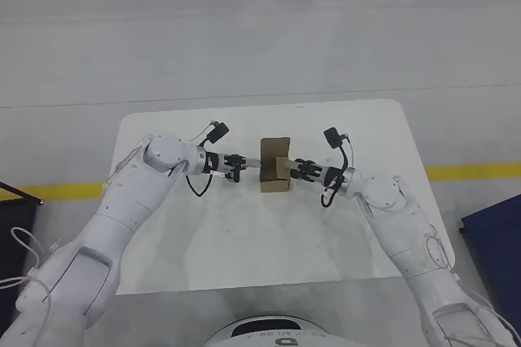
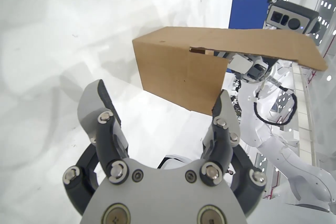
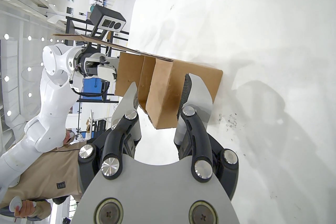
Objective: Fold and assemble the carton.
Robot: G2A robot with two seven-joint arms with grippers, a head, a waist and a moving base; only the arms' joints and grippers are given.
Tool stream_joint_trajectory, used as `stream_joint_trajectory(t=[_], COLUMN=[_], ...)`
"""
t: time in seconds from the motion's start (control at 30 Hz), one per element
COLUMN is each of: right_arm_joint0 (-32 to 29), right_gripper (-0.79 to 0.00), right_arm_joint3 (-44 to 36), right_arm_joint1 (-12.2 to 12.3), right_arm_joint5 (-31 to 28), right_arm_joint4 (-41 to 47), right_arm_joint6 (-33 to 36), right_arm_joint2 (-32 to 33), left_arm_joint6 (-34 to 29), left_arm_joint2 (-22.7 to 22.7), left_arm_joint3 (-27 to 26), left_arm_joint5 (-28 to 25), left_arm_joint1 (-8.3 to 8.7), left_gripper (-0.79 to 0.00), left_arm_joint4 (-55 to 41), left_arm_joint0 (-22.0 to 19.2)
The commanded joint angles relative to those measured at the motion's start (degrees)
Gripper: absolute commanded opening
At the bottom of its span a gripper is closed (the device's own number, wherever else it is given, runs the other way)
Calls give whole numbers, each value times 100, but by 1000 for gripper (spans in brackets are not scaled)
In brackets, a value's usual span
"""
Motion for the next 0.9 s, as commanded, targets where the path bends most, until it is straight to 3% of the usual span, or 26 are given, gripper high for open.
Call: stream_joint_trajectory(t=[0.0, 0.13, 0.17, 0.43, 0.57, 0.67, 0.87], right_arm_joint0=[-3, 16, 20, 97, 130, 151, 120], right_gripper=[-422, -422, -422, -419, -413, -409, -391], right_arm_joint3=[-16, -129, -163, -212, -191, -181, -215], right_arm_joint1=[6, 20, 23, 28, 34, 39, 72], right_arm_joint5=[3, 21, 19, 15, -35, -72, -188], right_arm_joint4=[13, -10, -8, 19, 62, 76, 96], right_arm_joint6=[39, 127, 156, 233, 260, 264, 147], right_arm_joint2=[-14, -53, -65, -184, -215, -235, -151], left_arm_joint6=[-72, -83, -91, -75, -81, -93, -303], left_arm_joint2=[124, 331, 374, 602, 646, 652, 611], left_arm_joint3=[119, 319, 366, 577, 578, 502, 171], left_arm_joint5=[105, 197, 199, 228, 271, 310, 666], left_arm_joint1=[-65, -196, -226, -387, -423, -424, -348], left_gripper=[-237, -323, -388, -566, -727, -785, -785], left_arm_joint4=[33, 112, 121, 312, 410, 540, 900], left_arm_joint0=[-122, -345, -390, -636, -699, -748, -784])
